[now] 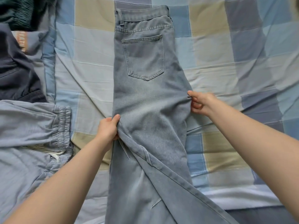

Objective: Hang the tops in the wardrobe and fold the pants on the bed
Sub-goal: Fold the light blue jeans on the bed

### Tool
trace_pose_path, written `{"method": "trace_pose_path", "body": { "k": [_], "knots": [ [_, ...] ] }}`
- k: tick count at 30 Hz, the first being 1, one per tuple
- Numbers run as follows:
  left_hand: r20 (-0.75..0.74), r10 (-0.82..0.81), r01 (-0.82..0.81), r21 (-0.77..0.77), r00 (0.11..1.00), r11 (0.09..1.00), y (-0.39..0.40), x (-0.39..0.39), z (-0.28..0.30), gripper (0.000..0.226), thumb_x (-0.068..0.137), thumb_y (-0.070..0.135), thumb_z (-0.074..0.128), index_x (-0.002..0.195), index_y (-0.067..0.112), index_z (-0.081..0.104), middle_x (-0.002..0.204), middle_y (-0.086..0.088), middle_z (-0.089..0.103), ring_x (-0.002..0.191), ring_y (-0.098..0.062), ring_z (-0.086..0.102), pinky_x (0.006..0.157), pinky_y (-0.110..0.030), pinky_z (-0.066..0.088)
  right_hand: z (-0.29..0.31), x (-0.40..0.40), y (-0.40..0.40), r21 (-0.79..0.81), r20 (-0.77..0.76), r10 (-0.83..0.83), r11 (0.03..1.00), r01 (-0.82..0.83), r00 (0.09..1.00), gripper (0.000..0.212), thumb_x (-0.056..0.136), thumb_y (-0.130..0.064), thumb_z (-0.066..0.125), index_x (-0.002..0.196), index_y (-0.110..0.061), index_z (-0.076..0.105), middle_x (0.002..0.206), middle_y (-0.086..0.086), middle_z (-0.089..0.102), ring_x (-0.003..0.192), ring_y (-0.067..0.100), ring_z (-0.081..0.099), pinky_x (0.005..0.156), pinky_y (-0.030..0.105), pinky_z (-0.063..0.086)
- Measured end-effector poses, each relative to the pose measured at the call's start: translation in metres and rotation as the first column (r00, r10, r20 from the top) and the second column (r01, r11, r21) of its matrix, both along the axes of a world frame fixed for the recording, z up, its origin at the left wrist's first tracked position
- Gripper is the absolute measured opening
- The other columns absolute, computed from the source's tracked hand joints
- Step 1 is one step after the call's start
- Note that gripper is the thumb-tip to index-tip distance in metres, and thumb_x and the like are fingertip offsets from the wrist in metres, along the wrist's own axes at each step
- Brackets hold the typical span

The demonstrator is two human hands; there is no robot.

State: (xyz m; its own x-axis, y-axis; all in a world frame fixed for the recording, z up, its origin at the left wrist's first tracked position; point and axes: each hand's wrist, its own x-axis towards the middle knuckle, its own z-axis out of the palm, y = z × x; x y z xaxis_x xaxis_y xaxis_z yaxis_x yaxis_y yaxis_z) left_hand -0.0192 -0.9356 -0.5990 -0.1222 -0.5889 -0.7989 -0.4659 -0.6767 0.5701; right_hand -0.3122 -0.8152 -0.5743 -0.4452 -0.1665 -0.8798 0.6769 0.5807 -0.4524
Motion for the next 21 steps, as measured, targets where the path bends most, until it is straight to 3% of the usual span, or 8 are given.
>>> {"method": "trace_pose_path", "body": {
  "k": [3, 5, 7, 10, 13, 17, 19, 21],
  "knots": [
    [-0.005, 0.039, -0.039, 0.008, 0.999, 0.999, 0.004, 0.001, -0.004, 0.026, 0.097, 0.033, 0.057, 0.08, 0.013, 0.06, 0.082, -0.012, 0.064, 0.071, -0.023, 0.061, 0.06, -0.031, 0.051, -0.003, 0.01, -0.003, 0.014, 0.085, 0.004, 1.0, -0.005, 0.996, 0.017, 0.097, -0.028, 0.053, 0.082, -0.018, 0.055, 0.074, -0.001, 0.063, 0.06, 0.014, 0.06, 0.057, 0.031, 0.049],
    [-0.051, 0.034, -0.032, 0.04, 0.998, 0.999, 0.01, 0.005, -0.005, 0.019, 0.092, 0.035, 0.064, 0.085, 0.017, 0.063, 0.067, 0.004, 0.067, 0.056, -0.011, 0.062, 0.049, -0.021, 0.048, -0.003, 0.02, -0.002, 0.04, 0.069, 0.083, 0.996, -0.086, 0.994, 0.026, 0.094, -0.047, 0.049, 0.086, -0.023, 0.057, 0.073, -0.002, 0.061, 0.054, 0.013, 0.058, 0.051, 0.023, 0.045],
    [-0.093, -0.038, 0.045, 0.076, 0.995, 0.996, 0.017, 0.009, -0.005, 0.019, 0.083, 0.026, 0.076, 0.097, 0.018, 0.065, 0.066, 0.011, 0.07, 0.055, -0.004, 0.065, 0.049, -0.02, 0.05, 0.0, 0.024, 0.004, 0.015, 0.076, 0.158, 0.987, -0.16, 0.984, 0.031, 0.089, -0.055, 0.053, 0.085, -0.025, 0.057, 0.067, -0.004, 0.058, 0.051, 0.011, 0.052, 0.051, 0.02, 0.039],
    [-0.132, -0.156, 0.17, 0.098, 0.979, 0.981, 0.027, 0.02, -0.006, 0.045, 0.073, 0.001, 0.08, 0.108, 0.023, 0.062, 0.097, 0.002, 0.075, 0.082, -0.013, 0.073, 0.057, -0.028, 0.056, 0.002, 0.021, 0.016, -0.075, 0.061, 0.24, 0.969, -0.236, 0.969, 0.013, 0.088, -0.032, 0.064, 0.08, -0.023, 0.058, 0.068, -0.004, 0.053, 0.051, 0.009, 0.045, 0.051, 0.022, 0.031],
    [-0.174, -0.192, 0.212, 0.109, 0.966, 0.971, 0.024, 0.03, -0.006, 0.053, 0.074, -0.013, 0.074, 0.111, 0.021, 0.058, 0.105, -0.003, 0.071, 0.09, -0.019, 0.072, 0.062, -0.03, 0.058, -0.002, 0.016, 0.029, -0.043, -0.047, 0.159, 0.986, -0.161, 0.986, 0.013, 0.086, -0.019, 0.068, 0.077, -0.02, 0.058, 0.058, -0.004, 0.051, 0.05, 0.007, 0.046, 0.049, 0.02, 0.037],
    [-0.119, -0.149, 0.157, 0.06, 0.982, 0.986, 0.028, 0.032, -0.003, 0.04, 0.076, -0.015, 0.07, 0.106, 0.01, 0.061, 0.098, -0.01, 0.07, 0.076, -0.014, 0.071, 0.057, -0.021, 0.057, -0.013, 0.022, 0.056, 0.059, -0.228, 0.039, 0.998, -0.026, 0.973, 0.021, 0.089, -0.031, 0.066, 0.076, -0.019, 0.054, 0.062, -0.002, 0.047, 0.048, 0.009, 0.04, 0.043, 0.019, 0.034],
    [-0.049, -0.083, 0.085, 0.034, 0.995, 0.996, 0.039, 0.033, -0.002, 0.033, 0.08, -0.009, 0.07, 0.108, 0.004, 0.06, 0.098, -0.011, 0.068, 0.075, -0.014, 0.068, 0.056, -0.02, 0.057, -0.015, 0.042, 0.07, 0.06, -0.159, 0.058, 0.997, -0.049, 0.986, 0.034, 0.095, -0.045, 0.052, 0.078, -0.015, 0.055, 0.063, 0.001, 0.053, 0.047, 0.012, 0.047, 0.041, 0.019, 0.038],
    [0.008, -0.033, 0.033, 0.034, 0.999, 0.999, 0.052, 0.033, -0.001, 0.028, 0.084, -0.002, 0.068, 0.109, 0.002, 0.056, 0.099, -0.014, 0.062, 0.078, -0.019, 0.066, 0.055, -0.022, 0.059, -0.013, 0.07, 0.093, 0.088, -0.031, 0.213, 0.974, -0.21, 0.977, 0.051, 0.097, -0.056, 0.036, 0.08, -0.012, 0.056, 0.061, 0.004, 0.061, 0.045, 0.015, 0.058, 0.044, 0.019, 0.045]
  ]
}}
